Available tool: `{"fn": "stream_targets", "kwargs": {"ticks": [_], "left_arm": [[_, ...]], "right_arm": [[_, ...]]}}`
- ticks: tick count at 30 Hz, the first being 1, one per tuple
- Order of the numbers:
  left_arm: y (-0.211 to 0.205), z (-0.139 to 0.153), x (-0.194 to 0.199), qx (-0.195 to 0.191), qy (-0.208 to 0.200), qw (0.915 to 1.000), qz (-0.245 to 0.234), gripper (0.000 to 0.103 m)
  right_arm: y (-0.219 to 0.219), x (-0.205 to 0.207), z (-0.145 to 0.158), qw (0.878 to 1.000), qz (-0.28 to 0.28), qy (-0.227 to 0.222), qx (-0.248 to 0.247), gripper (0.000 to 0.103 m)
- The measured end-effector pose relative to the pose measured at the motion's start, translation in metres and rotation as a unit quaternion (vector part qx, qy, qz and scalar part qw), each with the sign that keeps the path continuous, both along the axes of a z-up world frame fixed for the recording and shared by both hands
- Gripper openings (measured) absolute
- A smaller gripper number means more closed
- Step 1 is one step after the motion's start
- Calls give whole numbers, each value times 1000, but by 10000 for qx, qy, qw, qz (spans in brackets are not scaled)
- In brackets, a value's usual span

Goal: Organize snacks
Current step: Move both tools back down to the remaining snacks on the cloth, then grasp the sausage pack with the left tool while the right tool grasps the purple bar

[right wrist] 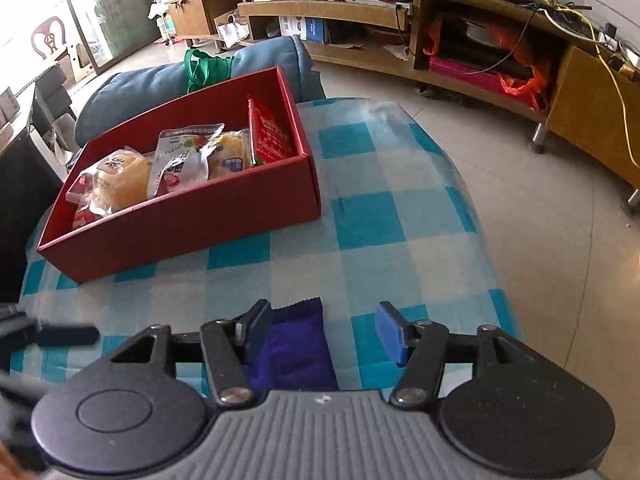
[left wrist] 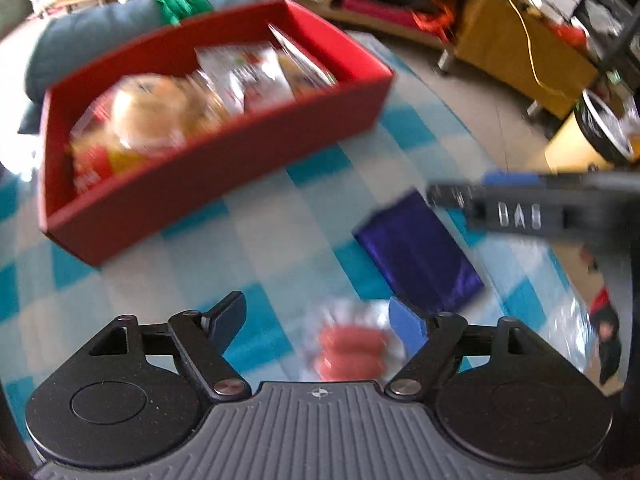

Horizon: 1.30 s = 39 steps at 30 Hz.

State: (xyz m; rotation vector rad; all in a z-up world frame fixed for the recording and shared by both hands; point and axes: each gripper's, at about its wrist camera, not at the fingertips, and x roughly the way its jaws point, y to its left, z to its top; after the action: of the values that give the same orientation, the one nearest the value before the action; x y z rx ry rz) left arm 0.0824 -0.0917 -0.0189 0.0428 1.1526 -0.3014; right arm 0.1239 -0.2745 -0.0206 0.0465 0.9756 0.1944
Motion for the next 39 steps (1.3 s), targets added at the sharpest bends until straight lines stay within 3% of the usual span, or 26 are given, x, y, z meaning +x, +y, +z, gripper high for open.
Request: {"fn": "stream_targets", "kwargs": {"ticks": [7,9,13,18,30,39], "left_arm": [[-16,-29,-11,8,451,9989,-82,87],[-20,-32,-14,79,379,9991,-155,93],[-26,-34,-22,265,229,9990,-279,94],[-23,-31,-31,520,10,9981,-339,75],[10,-23,-27,324,85,9992,202,74],[15,-26,-23,304,129,9991,251,74]], "right_arm": [[2,-2,-6,9997,170,160,53,58],[2,-1,-10,9995,206,236,70,58],[2,0,-19,9990,242,371,2,58],[4,2,-28,9982,297,503,-101,58],[12,0,-31,9976,474,504,-71,67],[25,-1,-37,9947,833,607,57,72]]}}
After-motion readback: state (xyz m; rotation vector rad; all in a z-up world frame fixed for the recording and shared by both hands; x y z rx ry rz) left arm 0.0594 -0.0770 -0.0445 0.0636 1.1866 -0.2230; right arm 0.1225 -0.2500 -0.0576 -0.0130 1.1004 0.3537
